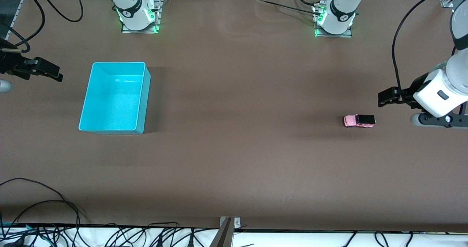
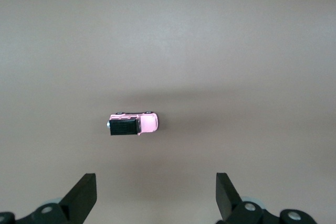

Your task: Wind and store pink jeep toy

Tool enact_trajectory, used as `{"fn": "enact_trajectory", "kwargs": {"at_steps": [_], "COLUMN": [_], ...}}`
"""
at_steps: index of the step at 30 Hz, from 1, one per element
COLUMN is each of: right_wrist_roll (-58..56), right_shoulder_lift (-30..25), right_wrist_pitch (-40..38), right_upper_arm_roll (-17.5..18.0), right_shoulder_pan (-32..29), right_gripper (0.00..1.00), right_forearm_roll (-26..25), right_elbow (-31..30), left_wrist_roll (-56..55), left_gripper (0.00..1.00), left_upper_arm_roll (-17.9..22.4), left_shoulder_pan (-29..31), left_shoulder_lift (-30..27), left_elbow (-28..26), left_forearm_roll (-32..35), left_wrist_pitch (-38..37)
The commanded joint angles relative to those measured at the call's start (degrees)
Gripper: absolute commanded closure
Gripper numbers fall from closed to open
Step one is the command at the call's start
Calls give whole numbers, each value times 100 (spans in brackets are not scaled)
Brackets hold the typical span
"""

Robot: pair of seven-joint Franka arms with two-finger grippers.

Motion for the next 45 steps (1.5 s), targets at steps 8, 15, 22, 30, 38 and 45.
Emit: {"fn": "enact_trajectory", "kwargs": {"at_steps": [8, 15, 22, 30, 38, 45], "right_wrist_roll": [-37, 7, -64, -64, -64, -72], "right_shoulder_lift": [-24, 3, 11, 3, 3, 3], "right_wrist_pitch": [22, 66, 444, 453, 453, 453], "right_upper_arm_roll": [10, 10, 10, 10, 10, 10], "right_shoulder_pan": [-10, -1, -10, -10, -10, -10], "right_gripper": [0, 0, 0, 0, 0, 0], "right_forearm_roll": [44, 44, 44, 26, 17, 0], "right_elbow": [-4, 5, 5, 5, 5, -4], "left_wrist_roll": [864, 846, 802, 794, 794, 802], "left_gripper": [0, 0, 0, 0, 0, 0], "left_upper_arm_roll": [707, 514, 549, 821, 812, 804], "left_shoulder_pan": [-394, -200, -279, -587, -543, -473], "left_shoulder_lift": [-1582, -1749, -1758, -1758, -1750, -1750], "left_elbow": [-2343, -2494, -2511, -2511, -2494, -2485], "left_forearm_roll": [-764, -571, -571, -562, -562, -562], "left_wrist_pitch": [1022, 1013, 987, 987, 970, 934]}}
